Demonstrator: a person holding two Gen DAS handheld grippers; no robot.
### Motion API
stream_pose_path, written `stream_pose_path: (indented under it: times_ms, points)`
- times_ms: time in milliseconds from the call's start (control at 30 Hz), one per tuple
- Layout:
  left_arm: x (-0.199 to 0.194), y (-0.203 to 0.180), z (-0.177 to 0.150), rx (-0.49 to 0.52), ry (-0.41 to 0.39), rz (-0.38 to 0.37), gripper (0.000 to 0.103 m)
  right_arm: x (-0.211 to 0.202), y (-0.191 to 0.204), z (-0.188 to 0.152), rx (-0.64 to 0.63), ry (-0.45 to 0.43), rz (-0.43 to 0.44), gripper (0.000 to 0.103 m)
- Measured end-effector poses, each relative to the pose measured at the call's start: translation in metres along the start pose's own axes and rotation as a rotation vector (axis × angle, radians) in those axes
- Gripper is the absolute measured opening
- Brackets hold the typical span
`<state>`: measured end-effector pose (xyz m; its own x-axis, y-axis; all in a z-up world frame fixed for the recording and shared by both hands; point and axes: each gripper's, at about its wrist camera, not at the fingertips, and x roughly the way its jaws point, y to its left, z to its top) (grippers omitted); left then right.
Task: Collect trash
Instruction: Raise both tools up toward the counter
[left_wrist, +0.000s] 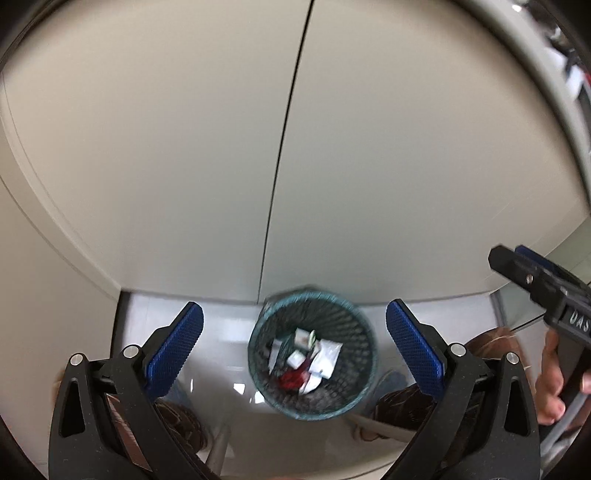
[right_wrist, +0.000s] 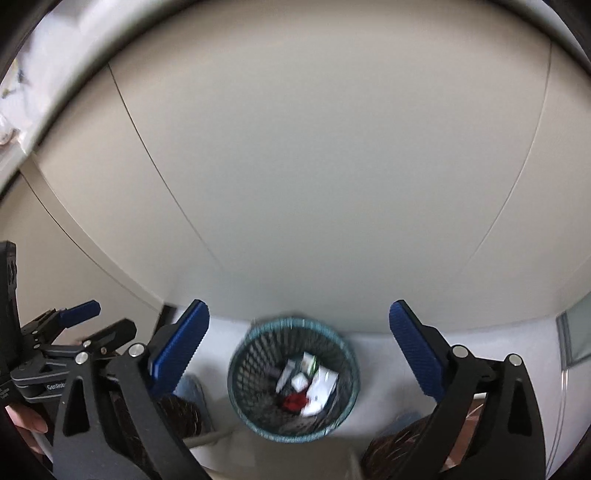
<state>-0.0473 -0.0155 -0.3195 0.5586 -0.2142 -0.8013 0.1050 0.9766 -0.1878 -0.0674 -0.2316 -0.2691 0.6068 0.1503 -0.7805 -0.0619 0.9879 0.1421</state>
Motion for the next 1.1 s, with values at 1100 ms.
stream_pose_path:
  times_ms: [1100]
  points:
    - [-0.172, -0.11, 0.286, 0.151, -0.289, 0.021, 0.097, -0.137, -0.047, 0.295, 0.045, -0.21, -0.047, 0.095]
